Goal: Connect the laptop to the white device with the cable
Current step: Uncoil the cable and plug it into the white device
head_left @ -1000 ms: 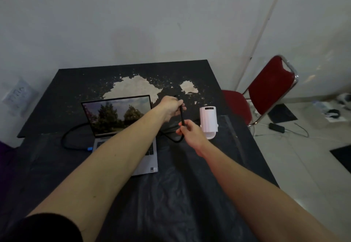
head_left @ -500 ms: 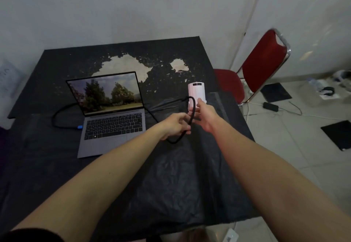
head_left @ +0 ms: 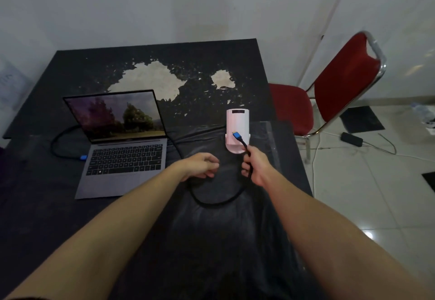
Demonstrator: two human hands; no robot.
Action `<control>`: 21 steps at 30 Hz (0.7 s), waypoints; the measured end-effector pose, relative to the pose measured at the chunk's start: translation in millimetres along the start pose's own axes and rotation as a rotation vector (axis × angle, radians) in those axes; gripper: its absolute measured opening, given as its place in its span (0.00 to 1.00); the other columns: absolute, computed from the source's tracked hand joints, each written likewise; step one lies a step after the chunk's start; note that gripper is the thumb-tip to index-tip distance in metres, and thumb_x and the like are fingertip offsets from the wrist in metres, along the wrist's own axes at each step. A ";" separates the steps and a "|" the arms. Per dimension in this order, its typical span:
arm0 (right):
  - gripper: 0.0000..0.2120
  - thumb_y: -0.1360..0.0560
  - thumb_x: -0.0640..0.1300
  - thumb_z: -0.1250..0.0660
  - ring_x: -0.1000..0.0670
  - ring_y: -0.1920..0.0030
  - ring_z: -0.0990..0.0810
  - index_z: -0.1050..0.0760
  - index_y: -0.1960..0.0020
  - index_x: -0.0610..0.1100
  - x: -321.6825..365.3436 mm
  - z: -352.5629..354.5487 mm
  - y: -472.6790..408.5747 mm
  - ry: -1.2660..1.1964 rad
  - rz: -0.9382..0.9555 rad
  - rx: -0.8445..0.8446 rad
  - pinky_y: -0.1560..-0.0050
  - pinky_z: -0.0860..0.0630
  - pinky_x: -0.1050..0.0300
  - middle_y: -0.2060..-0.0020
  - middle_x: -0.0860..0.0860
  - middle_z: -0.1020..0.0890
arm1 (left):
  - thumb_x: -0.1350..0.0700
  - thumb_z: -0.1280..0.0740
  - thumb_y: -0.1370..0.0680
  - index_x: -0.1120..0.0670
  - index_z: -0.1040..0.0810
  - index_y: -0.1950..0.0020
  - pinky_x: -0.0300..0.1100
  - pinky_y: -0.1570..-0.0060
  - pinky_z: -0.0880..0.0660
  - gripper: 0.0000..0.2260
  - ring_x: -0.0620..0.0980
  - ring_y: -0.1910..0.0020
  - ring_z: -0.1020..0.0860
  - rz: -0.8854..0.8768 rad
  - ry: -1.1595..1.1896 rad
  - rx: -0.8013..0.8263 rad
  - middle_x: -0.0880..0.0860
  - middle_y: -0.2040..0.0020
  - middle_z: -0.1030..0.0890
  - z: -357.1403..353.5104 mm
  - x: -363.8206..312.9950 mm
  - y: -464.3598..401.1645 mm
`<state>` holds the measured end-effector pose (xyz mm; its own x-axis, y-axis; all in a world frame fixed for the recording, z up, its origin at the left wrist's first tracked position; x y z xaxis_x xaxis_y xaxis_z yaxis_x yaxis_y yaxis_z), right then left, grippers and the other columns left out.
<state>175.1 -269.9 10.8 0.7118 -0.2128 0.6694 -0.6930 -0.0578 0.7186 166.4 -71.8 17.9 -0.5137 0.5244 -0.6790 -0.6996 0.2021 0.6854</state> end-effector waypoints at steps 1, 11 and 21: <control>0.09 0.17 0.51 0.45 0.53 0.76 0.42 0.29 0.50 0.50 -1.7 6.3 -5.5 -0.003 0.006 -0.007 0.72 0.41 0.59 0.74 0.54 0.38 | 0.53 0.35 0.20 0.51 0.24 0.40 0.45 0.49 0.23 0.09 0.49 0.51 0.17 0.010 0.017 -0.074 0.52 0.46 0.17 4.4 -4.3 -10.6; 0.11 0.16 0.45 0.46 0.54 0.73 0.38 0.25 0.46 0.50 -18.9 37.0 -35.9 -0.020 0.037 0.098 0.72 0.40 0.58 0.68 0.53 0.32 | 0.48 0.32 0.22 0.54 0.32 0.31 0.44 0.47 0.26 0.22 0.50 0.43 0.23 -0.060 0.305 -0.326 0.54 0.40 0.23 12.1 -60.4 -85.6; 0.10 0.16 0.45 0.45 0.55 0.73 0.36 0.29 0.54 0.46 -25.9 23.0 -44.8 0.016 0.077 0.051 0.73 0.34 0.60 0.66 0.53 0.30 | 0.50 0.25 0.27 0.58 0.35 0.30 0.42 0.45 0.26 0.31 0.50 0.42 0.23 -0.097 0.295 -0.310 0.55 0.36 0.24 -4.0 -68.0 -118.9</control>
<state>185.1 -284.3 -43.1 0.6578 -0.2032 0.7253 -0.7503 -0.0916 0.6548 282.5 -134.8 -18.4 -0.5262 0.2475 -0.8135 -0.8448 -0.0426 0.5335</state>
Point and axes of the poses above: each hand's wrist, its own y-axis away from the middle knuckle, its own z-axis out of the back of the hand, x = y × z, the point moved 2 cm from there along -y, towards the middle knuckle
